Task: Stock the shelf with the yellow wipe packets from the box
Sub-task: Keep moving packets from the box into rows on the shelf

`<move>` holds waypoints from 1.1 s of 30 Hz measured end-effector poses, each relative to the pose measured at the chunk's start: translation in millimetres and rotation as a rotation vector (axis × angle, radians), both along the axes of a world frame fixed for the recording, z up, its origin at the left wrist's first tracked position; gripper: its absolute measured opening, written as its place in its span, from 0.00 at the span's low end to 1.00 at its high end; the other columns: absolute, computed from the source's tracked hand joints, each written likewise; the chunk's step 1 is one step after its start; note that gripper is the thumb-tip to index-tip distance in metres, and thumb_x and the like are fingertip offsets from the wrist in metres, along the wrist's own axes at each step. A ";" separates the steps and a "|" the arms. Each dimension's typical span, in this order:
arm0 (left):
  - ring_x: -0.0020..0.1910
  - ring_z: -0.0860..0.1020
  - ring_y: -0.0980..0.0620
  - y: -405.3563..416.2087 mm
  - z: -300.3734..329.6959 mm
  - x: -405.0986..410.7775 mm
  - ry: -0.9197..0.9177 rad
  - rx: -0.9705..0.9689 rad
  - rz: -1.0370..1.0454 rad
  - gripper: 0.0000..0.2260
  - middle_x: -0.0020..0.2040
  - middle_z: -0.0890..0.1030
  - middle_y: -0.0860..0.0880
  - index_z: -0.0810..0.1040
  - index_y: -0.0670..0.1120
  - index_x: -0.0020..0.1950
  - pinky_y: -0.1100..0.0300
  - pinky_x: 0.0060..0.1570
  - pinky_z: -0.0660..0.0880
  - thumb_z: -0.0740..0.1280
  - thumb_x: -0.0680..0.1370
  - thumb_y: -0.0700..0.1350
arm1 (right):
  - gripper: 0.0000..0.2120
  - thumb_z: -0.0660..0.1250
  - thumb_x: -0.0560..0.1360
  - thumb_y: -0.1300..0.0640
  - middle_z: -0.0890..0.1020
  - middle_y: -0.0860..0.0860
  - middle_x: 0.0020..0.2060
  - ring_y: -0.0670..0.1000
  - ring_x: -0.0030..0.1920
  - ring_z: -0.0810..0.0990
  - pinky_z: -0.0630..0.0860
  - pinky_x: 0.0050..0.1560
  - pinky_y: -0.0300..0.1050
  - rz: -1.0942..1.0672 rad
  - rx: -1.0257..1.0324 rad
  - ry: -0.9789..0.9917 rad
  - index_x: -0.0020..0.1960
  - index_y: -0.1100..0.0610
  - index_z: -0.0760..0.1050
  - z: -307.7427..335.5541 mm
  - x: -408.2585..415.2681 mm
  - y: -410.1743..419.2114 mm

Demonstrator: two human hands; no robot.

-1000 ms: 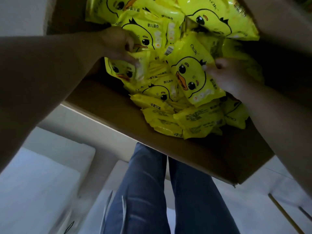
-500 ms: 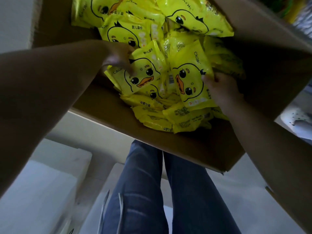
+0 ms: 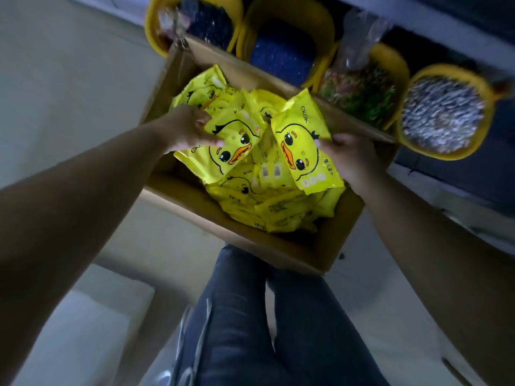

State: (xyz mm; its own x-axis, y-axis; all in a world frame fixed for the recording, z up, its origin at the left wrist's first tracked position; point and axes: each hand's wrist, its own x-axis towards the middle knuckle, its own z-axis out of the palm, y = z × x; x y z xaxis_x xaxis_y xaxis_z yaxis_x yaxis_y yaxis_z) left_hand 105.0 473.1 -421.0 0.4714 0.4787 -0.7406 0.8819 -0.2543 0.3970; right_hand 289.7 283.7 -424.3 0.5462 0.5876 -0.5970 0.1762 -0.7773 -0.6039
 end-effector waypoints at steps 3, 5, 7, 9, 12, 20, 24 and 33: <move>0.56 0.73 0.49 0.8 54.6 1.8 -0.054 0.047 0.037 0.25 0.64 0.74 0.43 0.73 0.43 0.65 0.64 0.50 0.63 0.72 0.71 0.50 | 0.15 0.66 0.75 0.54 0.68 0.58 0.26 0.40 0.24 0.65 0.59 0.27 0.34 0.054 0.081 -0.053 0.36 0.64 0.74 56.9 13.1 1.4; 0.61 0.72 0.45 -2.7 93.7 7.9 -0.116 0.094 0.042 0.25 0.65 0.73 0.42 0.72 0.42 0.66 0.61 0.52 0.65 0.71 0.72 0.50 | 0.13 0.67 0.74 0.55 0.69 0.53 0.24 0.38 0.24 0.65 0.61 0.29 0.35 0.024 0.133 -0.067 0.35 0.62 0.73 90.1 19.3 0.6; 0.63 0.71 0.43 -12.0 129.2 9.2 -0.153 0.164 0.044 0.26 0.65 0.72 0.40 0.71 0.40 0.66 0.57 0.57 0.66 0.71 0.72 0.50 | 0.15 0.68 0.73 0.55 0.75 0.54 0.24 0.38 0.26 0.66 0.63 0.30 0.35 0.010 0.192 -0.073 0.34 0.65 0.74 125.5 21.9 -3.8; 0.61 0.72 0.42 -21.3 156.6 8.9 -0.194 0.200 0.063 0.25 0.63 0.74 0.41 0.73 0.41 0.65 0.55 0.58 0.67 0.71 0.71 0.50 | 0.17 0.68 0.74 0.55 0.75 0.65 0.29 0.45 0.30 0.68 0.62 0.33 0.40 0.025 0.245 -0.068 0.40 0.71 0.75 155.3 23.2 -7.6; 0.54 0.76 0.42 -35.9 191.5 2.0 -0.264 0.257 0.125 0.21 0.56 0.79 0.41 0.77 0.43 0.59 0.52 0.55 0.72 0.72 0.70 0.50 | 0.17 0.67 0.74 0.54 0.74 0.67 0.33 0.49 0.34 0.67 0.61 0.34 0.41 0.017 0.307 -0.061 0.45 0.71 0.76 200.5 22.8 -18.3; 0.44 0.76 0.49 -58.1 258.4 -22.6 -0.456 0.384 0.157 0.14 0.45 0.79 0.44 0.80 0.45 0.51 0.57 0.44 0.70 0.74 0.69 0.47 | 0.08 0.68 0.74 0.56 0.74 0.44 0.20 0.37 0.18 0.69 0.62 0.21 0.30 0.035 0.338 -0.139 0.36 0.55 0.76 282.3 12.1 -28.3; 0.37 0.74 0.56 -58.5 292.4 -27.3 -0.510 0.444 0.095 0.09 0.37 0.77 0.53 0.79 0.48 0.46 0.70 0.33 0.68 0.74 0.68 0.46 | 0.13 0.69 0.73 0.54 0.79 0.61 0.34 0.49 0.33 0.71 0.66 0.36 0.40 0.046 0.349 -0.189 0.42 0.66 0.79 316.5 1.8 -35.9; 0.37 0.75 0.56 -57.9 363.6 2.4 -0.611 0.474 -0.057 0.07 0.37 0.80 0.54 0.79 0.54 0.39 0.66 0.39 0.70 0.75 0.67 0.45 | 0.07 0.69 0.73 0.55 0.79 0.55 0.36 0.49 0.38 0.74 0.68 0.36 0.41 0.073 0.453 -0.360 0.42 0.59 0.81 401.3 35.7 -60.9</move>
State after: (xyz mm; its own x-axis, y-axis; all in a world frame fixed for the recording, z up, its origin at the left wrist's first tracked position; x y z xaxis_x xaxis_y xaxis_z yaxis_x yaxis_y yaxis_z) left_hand 107.4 415.2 -57.4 0.7637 0.6425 -0.0636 0.5222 -0.5567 0.6460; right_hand 325.4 222.8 -23.0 0.6165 0.7850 -0.0616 0.4752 -0.4334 -0.7657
